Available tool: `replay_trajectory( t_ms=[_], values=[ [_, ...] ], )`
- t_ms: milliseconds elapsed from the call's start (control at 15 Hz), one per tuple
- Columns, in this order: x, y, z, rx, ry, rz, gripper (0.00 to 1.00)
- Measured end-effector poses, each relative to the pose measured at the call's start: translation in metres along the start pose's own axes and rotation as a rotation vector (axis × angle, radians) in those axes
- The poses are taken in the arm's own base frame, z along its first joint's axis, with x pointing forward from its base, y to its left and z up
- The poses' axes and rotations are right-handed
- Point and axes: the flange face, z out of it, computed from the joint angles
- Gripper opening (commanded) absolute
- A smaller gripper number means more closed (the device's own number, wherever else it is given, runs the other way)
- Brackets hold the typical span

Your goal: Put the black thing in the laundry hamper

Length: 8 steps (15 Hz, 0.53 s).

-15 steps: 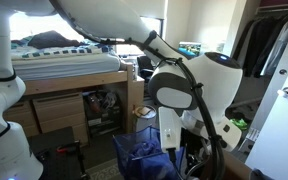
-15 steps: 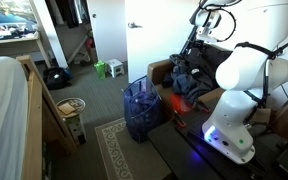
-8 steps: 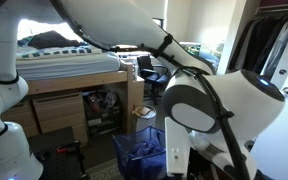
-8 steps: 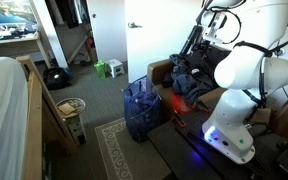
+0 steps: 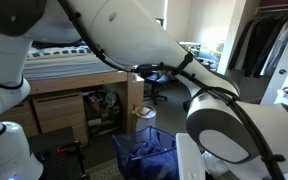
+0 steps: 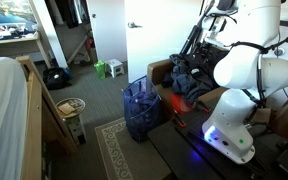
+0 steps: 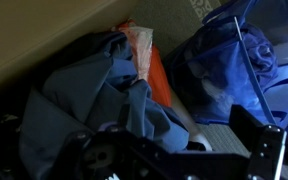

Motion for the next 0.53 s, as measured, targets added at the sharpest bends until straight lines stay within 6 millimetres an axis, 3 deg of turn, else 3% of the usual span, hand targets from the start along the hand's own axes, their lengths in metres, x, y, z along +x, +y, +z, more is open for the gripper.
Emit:
replay_trajectory(
  t_ms=[533],
  values=[
    [0.02,0.003,-0.002,-0.044,0.116,-0.112,1.0]
  ],
)
